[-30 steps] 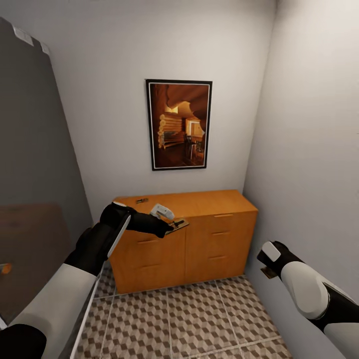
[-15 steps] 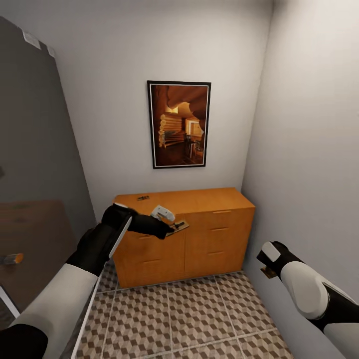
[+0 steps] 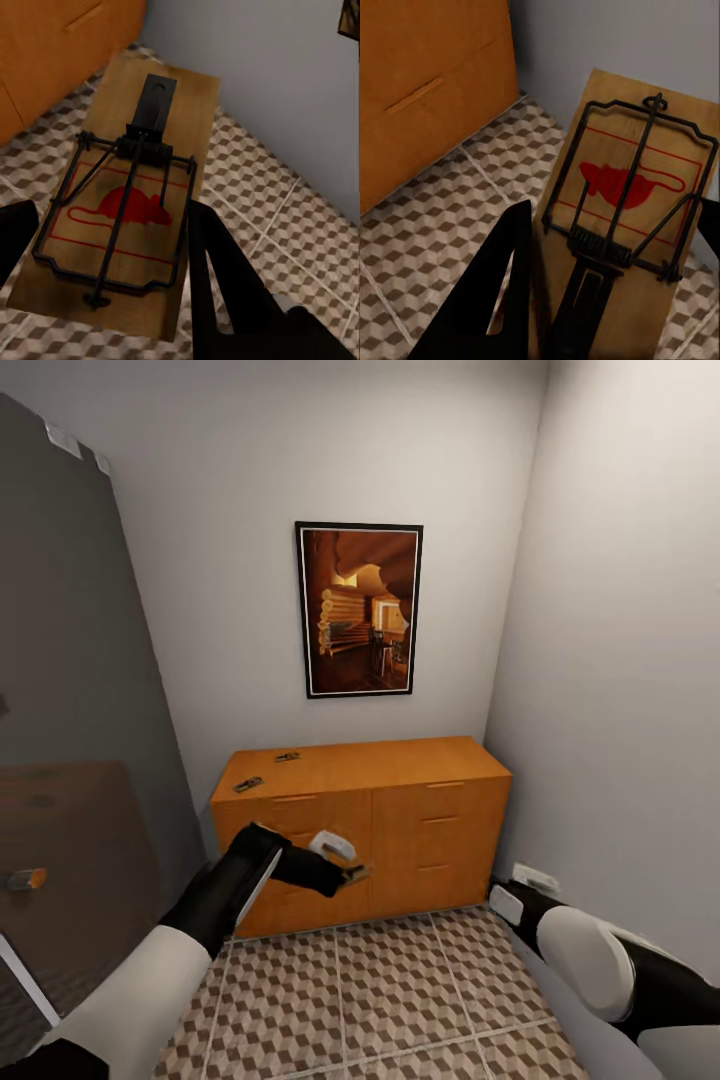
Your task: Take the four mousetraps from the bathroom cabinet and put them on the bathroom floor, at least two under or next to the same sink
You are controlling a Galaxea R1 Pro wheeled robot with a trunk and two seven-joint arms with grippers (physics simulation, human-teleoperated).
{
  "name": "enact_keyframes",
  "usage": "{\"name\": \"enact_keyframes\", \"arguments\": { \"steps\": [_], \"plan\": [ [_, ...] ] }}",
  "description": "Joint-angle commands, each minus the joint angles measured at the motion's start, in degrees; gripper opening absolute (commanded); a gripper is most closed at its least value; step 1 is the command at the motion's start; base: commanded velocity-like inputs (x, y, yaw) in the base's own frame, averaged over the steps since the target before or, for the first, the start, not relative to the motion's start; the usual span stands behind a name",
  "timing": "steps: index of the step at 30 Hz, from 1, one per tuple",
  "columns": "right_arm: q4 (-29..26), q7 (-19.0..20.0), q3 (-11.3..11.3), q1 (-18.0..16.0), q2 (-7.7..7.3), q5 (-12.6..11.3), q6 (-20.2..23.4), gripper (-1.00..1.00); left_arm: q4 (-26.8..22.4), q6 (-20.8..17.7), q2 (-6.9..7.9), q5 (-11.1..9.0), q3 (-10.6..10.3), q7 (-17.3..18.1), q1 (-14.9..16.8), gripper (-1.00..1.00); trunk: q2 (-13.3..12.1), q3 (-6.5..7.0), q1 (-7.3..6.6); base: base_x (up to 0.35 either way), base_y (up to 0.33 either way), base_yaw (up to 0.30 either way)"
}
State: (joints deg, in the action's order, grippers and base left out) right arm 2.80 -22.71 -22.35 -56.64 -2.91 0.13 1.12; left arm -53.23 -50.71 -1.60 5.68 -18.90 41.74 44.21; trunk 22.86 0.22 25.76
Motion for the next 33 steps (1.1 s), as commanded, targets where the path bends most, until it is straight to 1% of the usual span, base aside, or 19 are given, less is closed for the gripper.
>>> {"name": "enact_keyframes", "arguments": {
  "steps": [1, 2, 5, 6, 8, 9, 12, 13, 15, 16, 17, 18, 20, 23, 26, 28, 29, 31, 33],
  "plan": [
    [0.7, 2.2, 0.3, 1.0, 0.06, 1.7, -1.1, -1.0, 0.3, 1.8, 0.29, 0.4, 0.1, -0.6, -1.8, -1.0, 0.1, -0.01, 0.02, 0.0, 0.0, 0.0],
    [0.9, 3.2, 0.4, 1.5, 0.08, 2.4, -1.6, -1.0, 0.5, 2.7, 0.41, 0.4, 0.1, -1.2, -2.8, -1.0, 0.1, -0.01, 0.02, 0.0, 0.0, 0.0],
    [1.5, 7.0, 0.7, 4.7, 0.46, 7.1, -3.0, -1.0, 3.5, 9.3, 0.84, 0.2, 0.2, -6.0, -8.5, -1.0, 0.1, -0.01, 0.02, 0.0, 0.0, 0.0],
    [1.5, 7.3, 0.7, 5.3, 0.63, 8.2, -3.1, -1.0, 4.4, 10.6, 0.87, 0.2, 0.2, -7.0, -9.4, -1.0, 0.1, -0.01, 0.02, 0.0, 0.0, 0.0],
    [1.6, 8.1, 0.8, 7.8, 1.33, 14.3, -3.5, -1.0, 9.9, 17.1, 0.94, 0.1, 0.4, -11.3, -12.3, -1.0, 0.1, -0.01, 0.02, 0.0, 0.0, 0.0],
    [1.6, 8.2, 0.9, 8.4, 1.46, 16.3, -3.6, -1.0, 11.8, 19.0, 0.95, 0.0, 0.5, -12.4, -12.8, -1.0, 0.1, -0.01, 0.02, 0.0, 0.0, 0.0],
    [1.7, 10.6, 0.8, 12.7, 1.86, 28.7, -5.6, -1.0, 27.9, 32.7, 1.06, -2.3, 2.7, -20.0, -14.2, -1.0, 0.1, -0.01, 0.02, 0.0, 0.0, 0.0],
    [1.7, 11.3, 0.8, 13.3, 1.88, 30.2, -6.0, -1.0, 31.0, 35.5, 1.1, -3.0, 3.2, -21.2, -14.3, -1.0, 0.1, -0.01, 0.02, 0.0, 0.0, 0.0],
    [1.7, 14.3, 0.8, 15.5, 1.85, 33.9, -7.0, -1.0, 42.5, 48.1, 1.57, -5.6, 5.4, -24.9, -14.6, -1.0, 0.1, -0.01, 0.02, 0.0, 0.0, 0.0],
    [1.7, 15.7, 0.7, 16.7, 1.76, 34.9, -7.4, -1.0, 47.4, 54.2, 2.18, -6.7, 6.1, -26.1, -14.7, -1.0, 0.1, -0.01, 0.02, 0.0, 0.0, 0.0],
    [1.7, 16.4, 0.7, 17.3, 1.73, 35.2, -7.5, -1.0, 49.5, 57.0, 2.57, -7.2, 6.4, -26.5, -14.7, -1.0, 0.1, -0.01, 0.02, 0.0, 0.0, 0.0],
    [1.7, 17.9, 0.8, 18.5, 1.68, 35.8, -7.9, -1.0, 52.6, 61.6, 3.43, -8.1, 6.8, -27.1, -14.8, -1.0, 0.1, -0.01, 0.02, 0.0, 0.0, 0.0],
    [1.7, 21.5, 0.8, 21.1, 1.6, 36.5, -9.2, -1.0, 55.7, 66.5, 5.15, -9.6, 7.2, -27.6, -15.6, -1.0, 0.1, -0.01, 0.02, 0.0, 0.0, 0.0],
    [1.6, 25.9, 0.9, 23.2, 1.44, 36.9, -11.2, -1.0, 57.0, 68.6, 6.81, -11.2, 7.4, -27.9, -16.7, -1.0, 0.1, -0.01, 0.02, 0.0, 0.0, 0.0],
    [1.6, 31.1, 0.9, 24.8, 0.79, 37.1, -12.8, -1.0, 57.6, 69.9, 8.94, -14.5, 7.5, -28.0, -17.6, -1.0, 0.1, -0.01, 0.02, 0.0, 0.0, 0.0],
    [1.6, 34.3, 0.9, 26.1, -0.06, 37.5, -13.3, -1.0, 57.7, 70.5, 10.59, -18.3, 7.5, -27.8, -18.3, -1.0, 0.1, -0.01, 0.02, 0.0, 0.0, 0.0],
    [1.6, 35.0, 0.9, 26.4, -0.26, 37.8, -13.4, -1.0, 57.8, 70.6, 11.03, -19.4, 7.5, -27.8, -18.4, -1.0, 0.1, -0.01, 0.02, 0.0, 0.0, 0.0],
    [1.6, 38.6, 0.9, 27.2, -1.63, 40.0, -13.6, -1.0, 57.8, 72.3, 12.51, -23.2, 7.5, -27.6, -19.0, -1.0, 0.1, -0.01, 0.02, 0.0, 0.0, 0.0],
    [1.6, 42.0, 0.9, 27.5, -3.0, 41.8, -13.7, -1.0, 57.8, 74.1, 12.56, -24.3, 7.4, -27.7, -19.2, -1.0, 0.1, -0.01, 0.02, 0.0, 0.0, 0.0]
  ]
}}
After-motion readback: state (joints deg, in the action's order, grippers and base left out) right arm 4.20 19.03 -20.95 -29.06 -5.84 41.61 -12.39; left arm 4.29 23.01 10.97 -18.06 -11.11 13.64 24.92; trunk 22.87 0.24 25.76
